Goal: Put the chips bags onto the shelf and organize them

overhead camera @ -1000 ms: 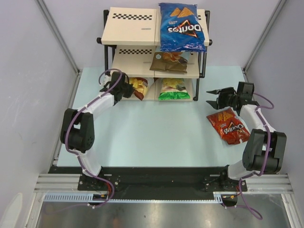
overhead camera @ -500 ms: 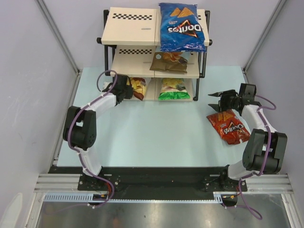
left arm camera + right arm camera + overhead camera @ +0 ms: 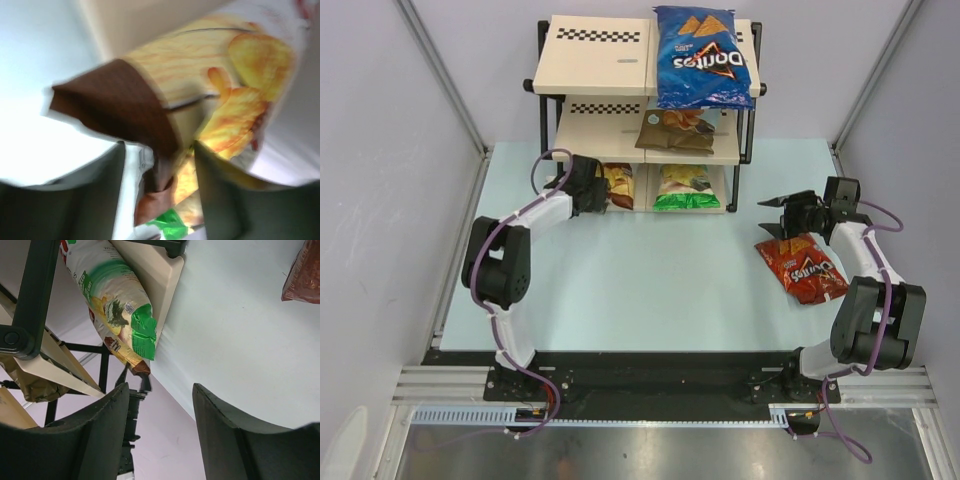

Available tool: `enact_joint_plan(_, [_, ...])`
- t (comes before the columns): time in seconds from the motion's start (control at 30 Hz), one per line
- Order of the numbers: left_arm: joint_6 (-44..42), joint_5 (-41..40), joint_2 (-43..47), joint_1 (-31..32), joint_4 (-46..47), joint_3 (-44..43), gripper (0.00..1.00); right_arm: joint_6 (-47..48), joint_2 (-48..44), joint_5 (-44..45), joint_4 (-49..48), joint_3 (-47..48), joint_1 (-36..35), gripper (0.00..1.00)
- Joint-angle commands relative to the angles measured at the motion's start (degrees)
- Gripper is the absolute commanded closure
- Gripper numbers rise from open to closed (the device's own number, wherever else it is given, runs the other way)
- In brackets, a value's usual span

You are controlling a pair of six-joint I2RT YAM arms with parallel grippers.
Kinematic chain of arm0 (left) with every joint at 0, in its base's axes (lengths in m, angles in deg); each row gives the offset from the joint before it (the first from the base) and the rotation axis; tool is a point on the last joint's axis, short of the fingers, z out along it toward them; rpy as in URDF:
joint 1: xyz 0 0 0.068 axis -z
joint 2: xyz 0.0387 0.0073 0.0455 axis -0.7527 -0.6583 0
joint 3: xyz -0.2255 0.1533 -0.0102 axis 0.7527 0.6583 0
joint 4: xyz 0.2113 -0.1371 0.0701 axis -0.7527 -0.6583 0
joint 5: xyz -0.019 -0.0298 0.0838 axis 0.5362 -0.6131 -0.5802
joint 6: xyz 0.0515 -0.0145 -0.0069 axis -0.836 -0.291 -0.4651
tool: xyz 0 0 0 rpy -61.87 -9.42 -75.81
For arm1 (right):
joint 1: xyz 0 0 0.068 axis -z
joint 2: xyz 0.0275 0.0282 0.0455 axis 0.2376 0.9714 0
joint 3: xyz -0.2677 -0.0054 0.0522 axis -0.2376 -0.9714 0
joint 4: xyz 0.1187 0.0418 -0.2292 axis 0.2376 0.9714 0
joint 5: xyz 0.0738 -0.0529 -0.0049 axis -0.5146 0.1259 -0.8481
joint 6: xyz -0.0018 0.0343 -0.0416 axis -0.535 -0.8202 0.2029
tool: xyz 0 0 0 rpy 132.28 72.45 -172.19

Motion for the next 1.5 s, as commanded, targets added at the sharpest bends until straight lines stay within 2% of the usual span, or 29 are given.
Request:
enact_joint_plan(0.0, [-4.1, 2.9, 4.0, -0.5, -9.1, 1.4, 0.31, 2.0, -2.1, 0.4, 1.0, 2.4, 0.2, 0.41])
enact_joint_plan(0.03, [-4.3, 3.1, 5.3, -0.8, -9.4, 2.7, 0.23, 2.2, -2.1, 0.8, 0.9, 2.4, 0.2, 0.41])
enact_joint_plan(0.13, [-5.8, 3.1, 10.5, -2.2, -8.9, 7.1, 0.13, 3.4, -1.9, 1.3, 0.4, 2.4, 0.4, 0.41])
enact_joint_plan(0.33, [-11.6, 4.0, 18.8, -6.8, -10.2, 11.2, 0.04, 7.5, -2.5, 2.3, 1.3, 2.4, 3.0, 0.39])
enact_joint_plan(0.47, [-17.4, 9.1, 22.5, -7.8, -6.1, 13.5, 0.04, 13.7, -2.9, 6.5, 5.4, 2.4, 6.0, 0.38])
enact_joint_plan(0.53, [-21.0, 10.2, 22.7, -8.3, -8.0, 12.0, 0.04, 17.2, -3.5, 11.3, 9.3, 2.4, 7.8, 0.36])
enact_joint_plan(0.67, [-28.1, 18.1, 21.6, -10.1, -11.1, 9.8, 0.04, 28.4, -4.9, 20.2, 15.5, 2.9, 10.9, 0.32])
enact_joint_plan(0.83, [-35.7, 22.5, 22.5, -10.7, -9.3, 10.0, 0.06, 33.8, -3.4, 28.8, 16.5, 2.9, 13.4, 0.24])
enact_joint_plan(0.97, [-40.3, 26.5, 21.4, -10.9, -7.4, 8.2, 0.07, 35.8, -0.4, 27.8, 14.8, 2.9, 18.9, 0.17])
enact_joint_plan(1.07, [-42.2, 28.2, 20.7, -10.9, -7.9, 7.1, 0.07, 38.0, -0.2, 27.8, 13.4, 2.9, 20.6, 0.16])
enact_joint_plan(1.27, [-42.0, 30.6, 22.5, -11.8, -5.1, 11.6, 0.08, 43.3, 4.1, 28.8, 13.1, 2.6, 20.7, 0.16])
enact_joint_plan(1.47, [-41.0, 32.2, 21.5, -12.9, -3.4, 12.3, 0.08, 43.7, 9.5, 23.9, 11.9, 2.5, 19.9, 0.14])
